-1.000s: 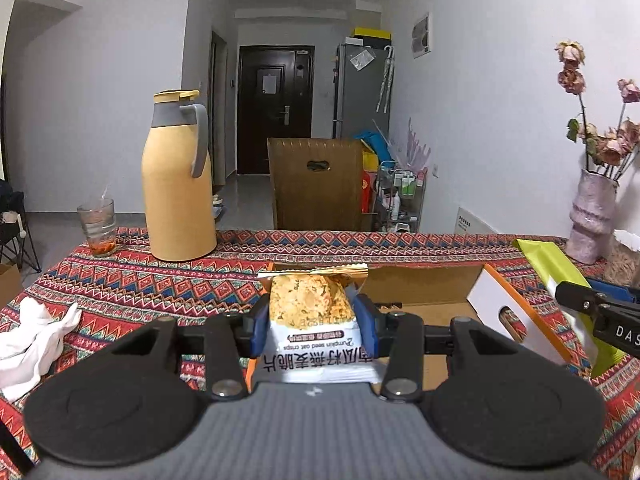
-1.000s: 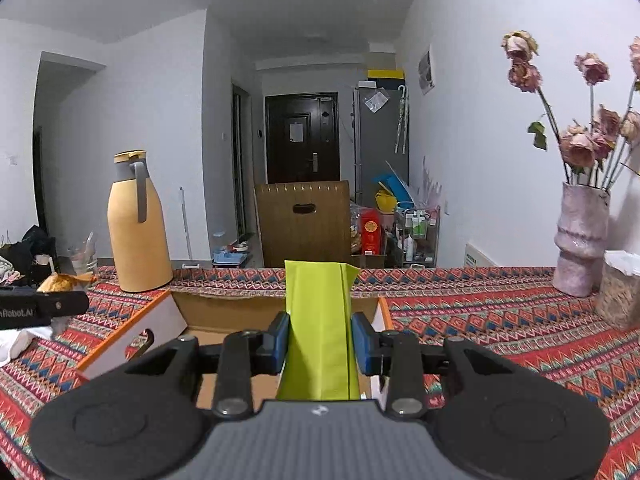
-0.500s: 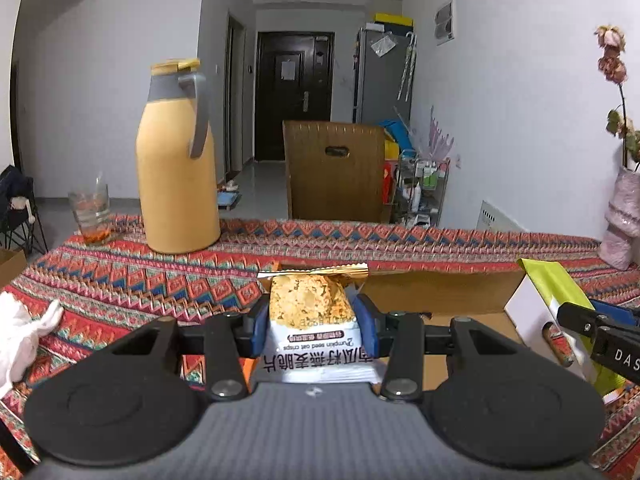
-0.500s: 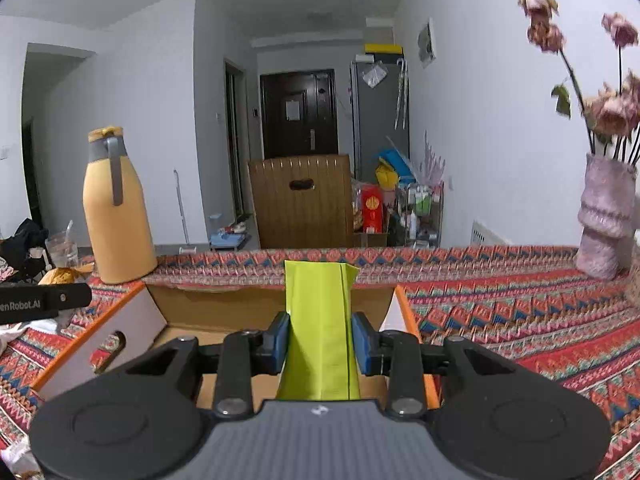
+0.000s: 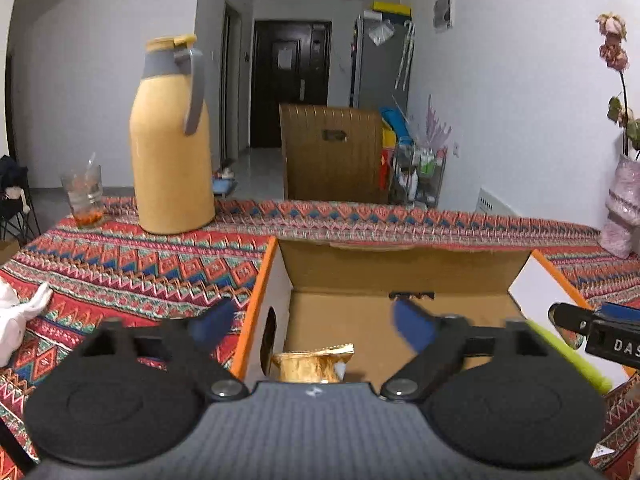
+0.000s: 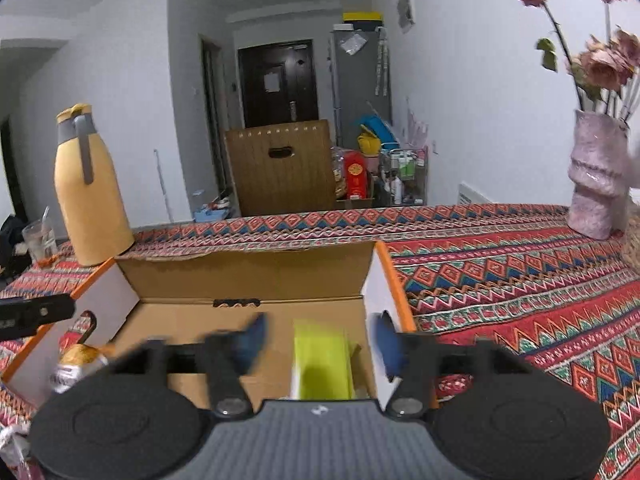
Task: Organize snacks
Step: 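Open both grippers to release the packets into the box, then move both grippers back to the snack pile and grasp another packet with the right gripper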
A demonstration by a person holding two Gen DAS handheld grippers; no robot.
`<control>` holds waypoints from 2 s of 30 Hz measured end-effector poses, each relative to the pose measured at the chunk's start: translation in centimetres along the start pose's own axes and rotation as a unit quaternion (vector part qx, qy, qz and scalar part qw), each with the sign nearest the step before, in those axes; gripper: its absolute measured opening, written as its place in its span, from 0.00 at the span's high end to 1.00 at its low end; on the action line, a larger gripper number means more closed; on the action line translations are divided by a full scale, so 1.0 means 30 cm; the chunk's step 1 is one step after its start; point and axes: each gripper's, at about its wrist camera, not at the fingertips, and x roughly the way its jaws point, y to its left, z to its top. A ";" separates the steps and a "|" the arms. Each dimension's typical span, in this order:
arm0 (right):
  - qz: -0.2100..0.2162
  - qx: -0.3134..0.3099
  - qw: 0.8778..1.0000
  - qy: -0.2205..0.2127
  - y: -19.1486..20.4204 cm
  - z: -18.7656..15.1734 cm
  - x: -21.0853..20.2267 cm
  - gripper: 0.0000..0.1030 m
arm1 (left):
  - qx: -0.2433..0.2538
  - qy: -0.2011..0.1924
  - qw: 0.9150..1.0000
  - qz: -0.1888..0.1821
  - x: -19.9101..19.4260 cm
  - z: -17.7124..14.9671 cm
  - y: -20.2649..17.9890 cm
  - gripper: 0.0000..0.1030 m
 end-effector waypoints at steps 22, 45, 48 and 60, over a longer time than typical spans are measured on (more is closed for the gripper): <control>0.023 0.021 0.999 -0.019 -0.019 0.016 -0.079 0.00 | -0.010 -0.022 1.000 0.003 -0.057 0.014 -0.010 0.00; 0.024 -0.017 0.996 -0.084 0.021 -0.074 -0.494 0.00 | -0.009 -0.050 0.999 -0.003 -0.423 -0.034 0.028 0.00; 0.024 -0.026 0.996 -0.084 0.028 -0.119 -0.551 0.00 | -0.012 -0.048 0.999 -0.004 -0.466 -0.062 0.040 0.00; 0.042 -0.051 0.996 -0.051 0.042 -0.301 -0.712 0.00 | -0.016 -0.022 0.999 -0.020 -0.594 -0.216 0.079 0.00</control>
